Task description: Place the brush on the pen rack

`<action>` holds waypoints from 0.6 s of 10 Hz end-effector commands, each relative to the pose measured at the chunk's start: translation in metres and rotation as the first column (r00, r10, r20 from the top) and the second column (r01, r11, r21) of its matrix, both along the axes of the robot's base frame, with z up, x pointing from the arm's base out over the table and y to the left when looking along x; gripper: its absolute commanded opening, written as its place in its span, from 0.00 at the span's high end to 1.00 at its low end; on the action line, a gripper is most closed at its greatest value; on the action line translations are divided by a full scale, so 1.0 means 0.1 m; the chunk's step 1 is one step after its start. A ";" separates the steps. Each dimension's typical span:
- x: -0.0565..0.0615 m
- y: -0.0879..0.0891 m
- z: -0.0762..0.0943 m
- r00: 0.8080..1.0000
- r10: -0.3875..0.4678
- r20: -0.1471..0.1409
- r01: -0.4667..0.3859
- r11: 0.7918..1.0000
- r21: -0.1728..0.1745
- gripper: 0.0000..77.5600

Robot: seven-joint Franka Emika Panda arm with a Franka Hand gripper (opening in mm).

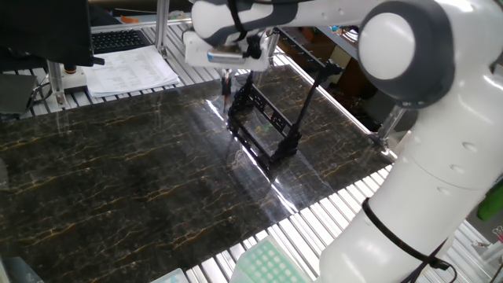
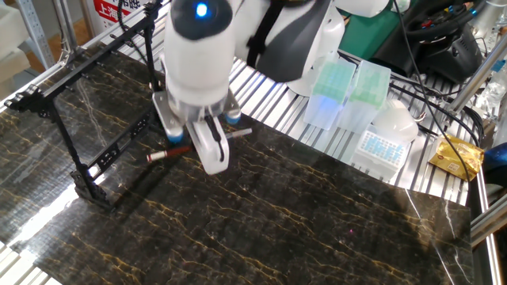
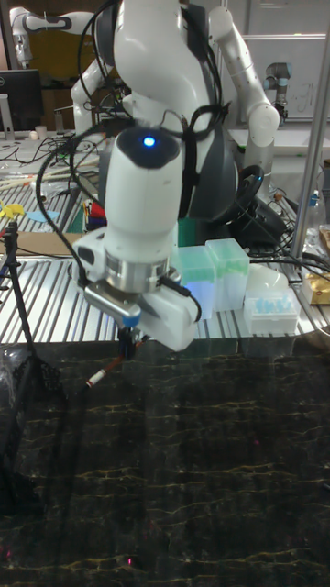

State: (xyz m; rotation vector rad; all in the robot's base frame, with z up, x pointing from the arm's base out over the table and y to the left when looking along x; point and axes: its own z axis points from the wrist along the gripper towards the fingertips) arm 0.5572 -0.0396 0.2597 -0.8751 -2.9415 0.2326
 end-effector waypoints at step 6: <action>-0.13 -0.01 0.30 0.990 -0.141 0.008 0.141 0.983 -0.117 0.99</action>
